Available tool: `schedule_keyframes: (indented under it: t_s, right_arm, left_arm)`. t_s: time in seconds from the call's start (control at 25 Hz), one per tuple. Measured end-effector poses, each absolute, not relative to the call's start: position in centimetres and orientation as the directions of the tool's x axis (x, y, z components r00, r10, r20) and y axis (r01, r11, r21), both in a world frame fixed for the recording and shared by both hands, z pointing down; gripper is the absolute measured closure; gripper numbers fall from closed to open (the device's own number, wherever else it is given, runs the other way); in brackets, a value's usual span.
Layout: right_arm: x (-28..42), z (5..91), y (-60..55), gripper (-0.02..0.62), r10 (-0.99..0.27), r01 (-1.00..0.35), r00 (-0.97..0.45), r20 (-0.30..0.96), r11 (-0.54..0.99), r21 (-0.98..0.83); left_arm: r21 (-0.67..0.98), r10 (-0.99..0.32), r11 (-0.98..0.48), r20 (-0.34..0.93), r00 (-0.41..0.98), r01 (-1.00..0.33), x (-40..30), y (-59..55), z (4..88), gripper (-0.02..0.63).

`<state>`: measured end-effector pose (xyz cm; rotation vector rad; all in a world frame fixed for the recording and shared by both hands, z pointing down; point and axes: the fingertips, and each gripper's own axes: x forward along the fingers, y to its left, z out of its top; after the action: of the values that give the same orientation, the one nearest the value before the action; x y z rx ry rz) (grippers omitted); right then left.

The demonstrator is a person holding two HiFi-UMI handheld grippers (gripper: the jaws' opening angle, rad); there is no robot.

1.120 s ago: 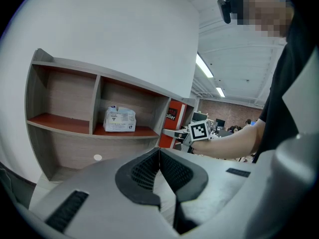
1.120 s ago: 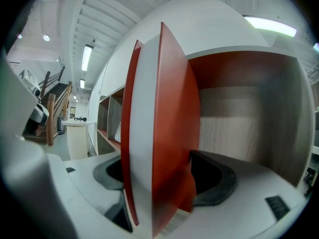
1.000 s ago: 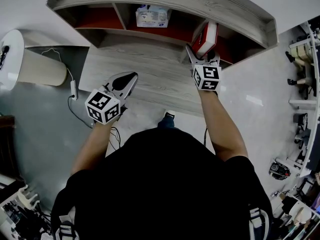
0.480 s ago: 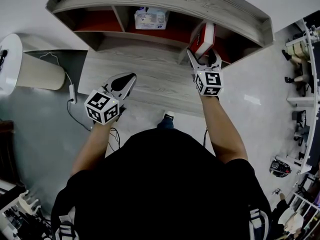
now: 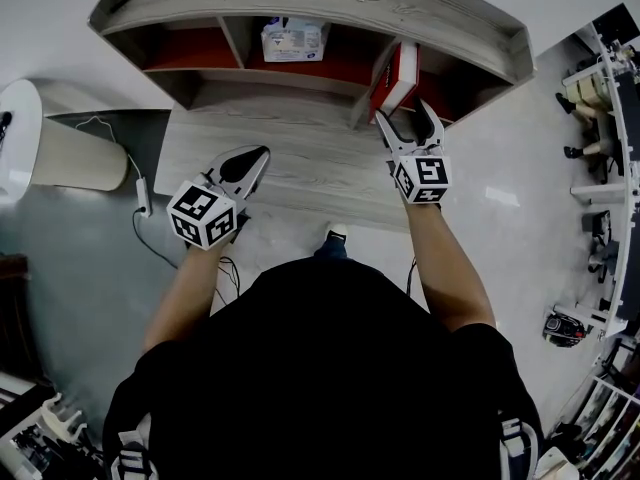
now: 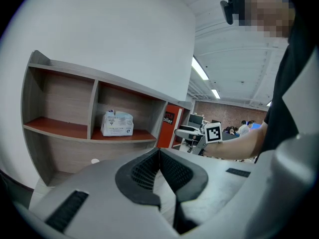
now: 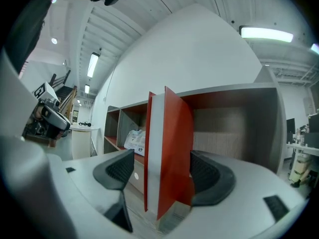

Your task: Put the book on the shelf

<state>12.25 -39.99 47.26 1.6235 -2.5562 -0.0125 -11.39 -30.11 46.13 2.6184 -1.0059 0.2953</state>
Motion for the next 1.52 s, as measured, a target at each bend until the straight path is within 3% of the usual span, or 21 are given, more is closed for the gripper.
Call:
schedule_keyframes:
  t_s: [0.2,0.36,0.8,1.52]
  right_arm:
    - [12.7,46.6,-38.1,0.247,-0.905,-0.902,-0.417,0.087,0.424,0.078]
    - [13.4,46.1,-36.7,0.338,-0.913,-0.909,-0.4,0.082,0.407,0.088]
    - [14.6,45.4,-33.6,0.464,-0.929,-0.925,-0.362,0.079,0.368,0.095]
    - [13.6,45.1,-28.3,0.508,-0.924,-0.922,-0.368,0.103,0.377,0.089]
  left_arm:
    - [0.218,-0.609,-0.705,0.301,0.734,-0.675,-11.6,-29.5,46.0,0.586]
    - [0.218,-0.609,-0.707,0.298,0.736,-0.673,-11.7,-29.1,45.9,0.586]
    - [0.215,-0.609,-0.712,0.283,0.741,-0.668,-12.1,-27.9,45.5,0.586]
    - [0.202,-0.599,-0.73,0.272,0.753,-0.653,-12.7,-26.2,44.8,0.586]
